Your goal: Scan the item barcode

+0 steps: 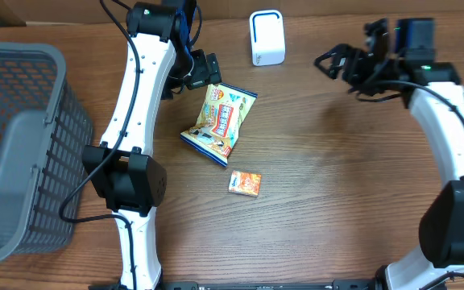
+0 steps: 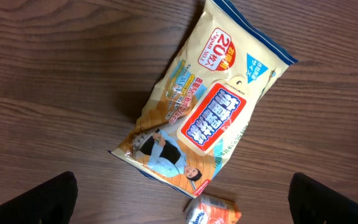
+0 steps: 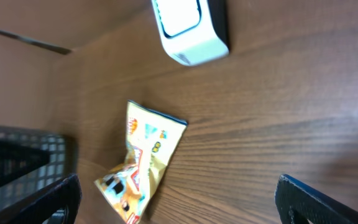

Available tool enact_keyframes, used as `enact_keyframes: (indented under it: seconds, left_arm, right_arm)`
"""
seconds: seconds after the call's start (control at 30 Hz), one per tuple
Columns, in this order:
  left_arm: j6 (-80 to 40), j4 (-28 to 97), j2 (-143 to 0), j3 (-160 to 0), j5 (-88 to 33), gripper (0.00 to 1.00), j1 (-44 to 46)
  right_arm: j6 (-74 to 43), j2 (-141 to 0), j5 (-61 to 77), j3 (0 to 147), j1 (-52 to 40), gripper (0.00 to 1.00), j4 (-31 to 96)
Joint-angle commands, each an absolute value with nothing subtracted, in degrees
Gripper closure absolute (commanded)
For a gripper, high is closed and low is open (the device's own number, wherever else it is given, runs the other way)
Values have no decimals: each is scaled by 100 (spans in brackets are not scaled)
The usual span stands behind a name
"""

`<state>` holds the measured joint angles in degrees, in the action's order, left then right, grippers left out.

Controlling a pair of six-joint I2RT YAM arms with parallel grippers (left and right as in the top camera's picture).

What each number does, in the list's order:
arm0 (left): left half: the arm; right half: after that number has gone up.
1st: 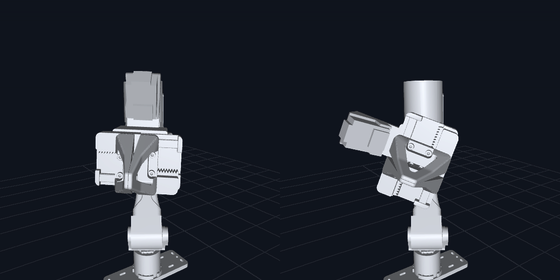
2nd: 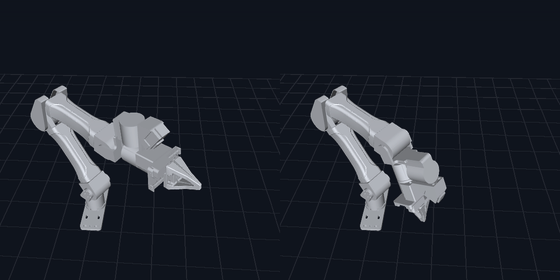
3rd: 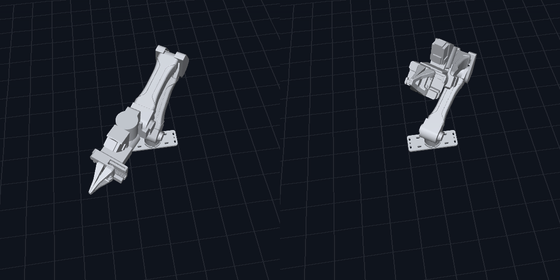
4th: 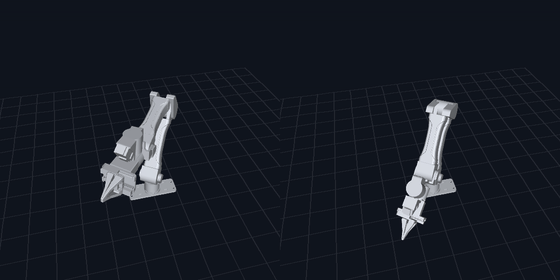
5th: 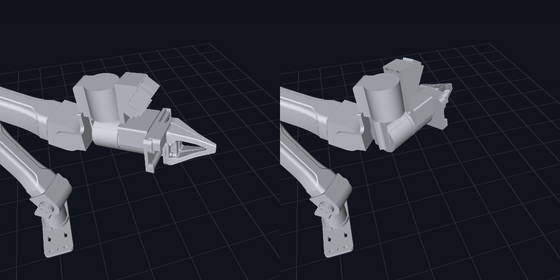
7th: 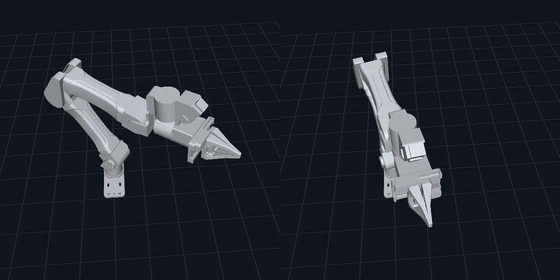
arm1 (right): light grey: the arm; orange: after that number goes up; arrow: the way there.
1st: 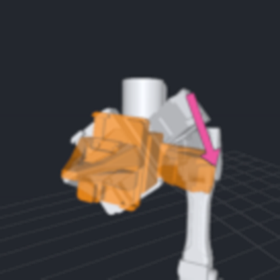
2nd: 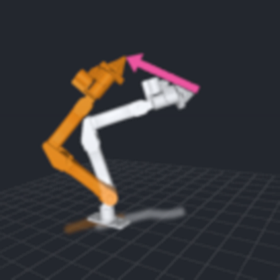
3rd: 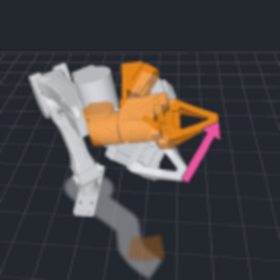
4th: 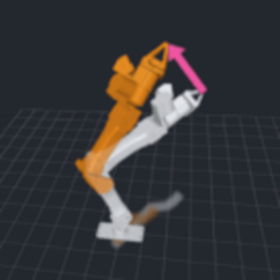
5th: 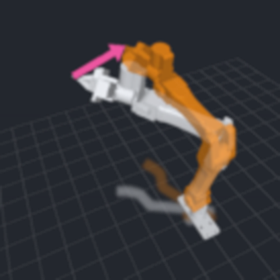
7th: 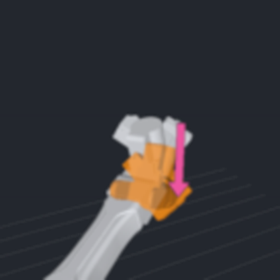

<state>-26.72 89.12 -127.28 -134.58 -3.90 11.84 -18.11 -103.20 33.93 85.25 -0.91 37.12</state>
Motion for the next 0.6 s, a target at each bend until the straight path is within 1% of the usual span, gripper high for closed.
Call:
enact_keyframes:
  seconds: [0.0,0.13,0.27,0.4,0.57]
  left_arm:
    - [-2735,8873,-12626,-13434,-438,0,1166]
    - [-2749,8639,-12626,-13434,-462,0,1166]
    - [-2700,8934,-12628,-13227,-279,1,1170]
    - [-2700,8823,-12628,-12595,148,0,1168]
    - [-2576,8180,-12628,-11633,73,0,1133]
  right_arm:
    - [-2276,-10342,2790,8479,-252,0,3680]
    - [-2276,-10342,2834,8479,-392,0,3706]
    - [-2279,-10342,2858,8479,-462,0,3865]
    - [-2274,-10342,2851,8479,-493,0,3999]
    - [-2274,-10344,2805,8479,-493,0,3955]
